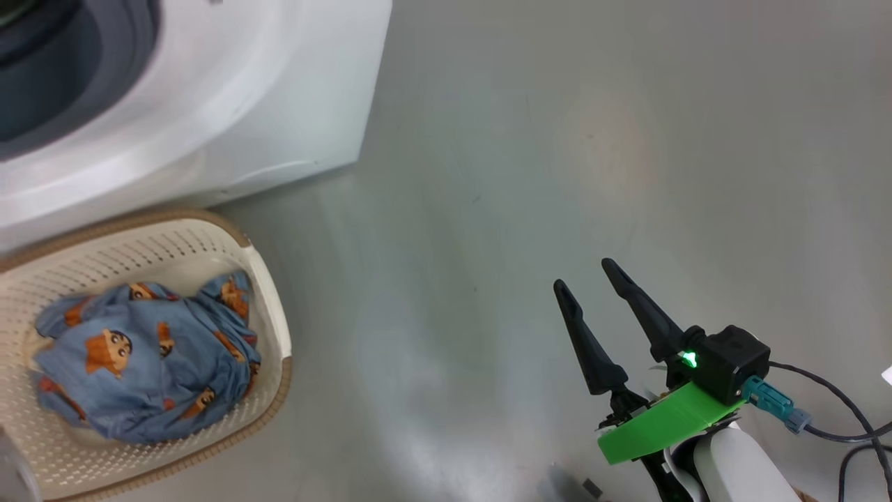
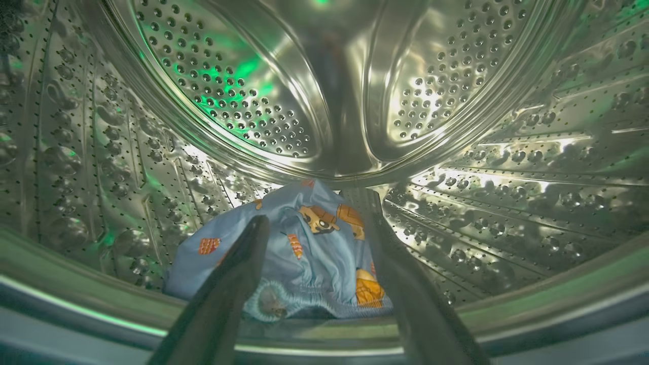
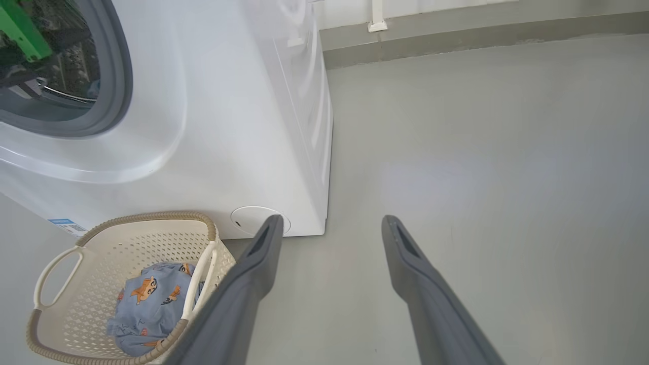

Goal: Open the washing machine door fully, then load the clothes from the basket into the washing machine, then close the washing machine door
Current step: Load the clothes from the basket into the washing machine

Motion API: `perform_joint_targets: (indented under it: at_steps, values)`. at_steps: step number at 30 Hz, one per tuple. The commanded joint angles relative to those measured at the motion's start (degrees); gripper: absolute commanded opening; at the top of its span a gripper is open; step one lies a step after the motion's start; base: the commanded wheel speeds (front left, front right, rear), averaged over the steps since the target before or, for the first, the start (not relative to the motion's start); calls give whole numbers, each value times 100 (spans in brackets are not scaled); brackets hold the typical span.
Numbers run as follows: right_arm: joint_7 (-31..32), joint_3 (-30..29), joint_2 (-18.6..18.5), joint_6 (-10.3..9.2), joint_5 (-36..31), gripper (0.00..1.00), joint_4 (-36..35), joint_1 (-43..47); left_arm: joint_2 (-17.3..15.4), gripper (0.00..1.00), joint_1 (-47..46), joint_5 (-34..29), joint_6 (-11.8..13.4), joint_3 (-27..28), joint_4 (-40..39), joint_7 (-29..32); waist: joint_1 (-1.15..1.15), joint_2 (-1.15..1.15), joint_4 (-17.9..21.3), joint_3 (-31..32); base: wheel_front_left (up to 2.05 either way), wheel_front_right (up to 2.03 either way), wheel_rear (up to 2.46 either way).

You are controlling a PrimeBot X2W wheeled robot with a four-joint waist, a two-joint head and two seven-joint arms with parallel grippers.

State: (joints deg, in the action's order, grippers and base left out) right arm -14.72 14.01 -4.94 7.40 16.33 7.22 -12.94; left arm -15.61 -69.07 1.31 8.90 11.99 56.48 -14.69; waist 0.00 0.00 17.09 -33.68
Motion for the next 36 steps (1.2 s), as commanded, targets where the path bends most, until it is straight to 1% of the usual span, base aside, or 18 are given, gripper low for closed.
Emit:
perform_joint_targets:
  at_steps: [1,6,12,15,16,23,24,28,31,33,36]
  values:
    - [-28,112,-47,9,39,100,-88,126,-230,100,182,-19,51,18,-79,-30,0,0,-63,269,0,0,0]
    - [-28,121,-66,9,40,100,-39,159,-117,100,433,101,59,71,-124,-30,0,0,-148,565,0,0,0]
    - [-28,109,-78,9,44,100,37,241,181,100,1032,312,25,204,-331,-30,0,0,-273,979,0,0,0]
    - [-28,87,-76,9,45,100,61,287,339,100,1378,372,-73,216,-476,-30,0,0,-360,1194,0,0,0]
    - [-28,55,-82,9,27,100,67,300,442,100,1620,406,-131,227,-603,-30,0,0,-419,1327,0,0,0]
    - [-28,-203,-161,9,-40,100,68,364,857,100,2527,345,-398,33,-1122,-30,0,0,-731,1790,0,0,0]
    - [-28,-203,-161,9,-40,100,68,364,857,100,2527,345,-398,33,-1122,-30,0,0,-731,1790,0,0,0]
    - [-28,-387,-197,9,-83,100,49,444,1071,100,3123,362,-487,-67,-1462,-30,0,0,-941,2043,0,0,0]
    - [-28,-445,-216,9,-114,100,51,524,1169,100,3583,415,-571,-141,-1707,-30,0,0,-1071,2238,0,0,0]
    - [-28,-497,-224,9,-131,100,43,589,1220,100,3871,539,-681,-180,-1878,-30,0,0,-1169,2348,0,0,0]
    - [-28,-531,-232,9,-154,100,55,685,1253,100,4318,620,-774,-290,-2151,-30,0,0,-1283,2523,0,0,0]
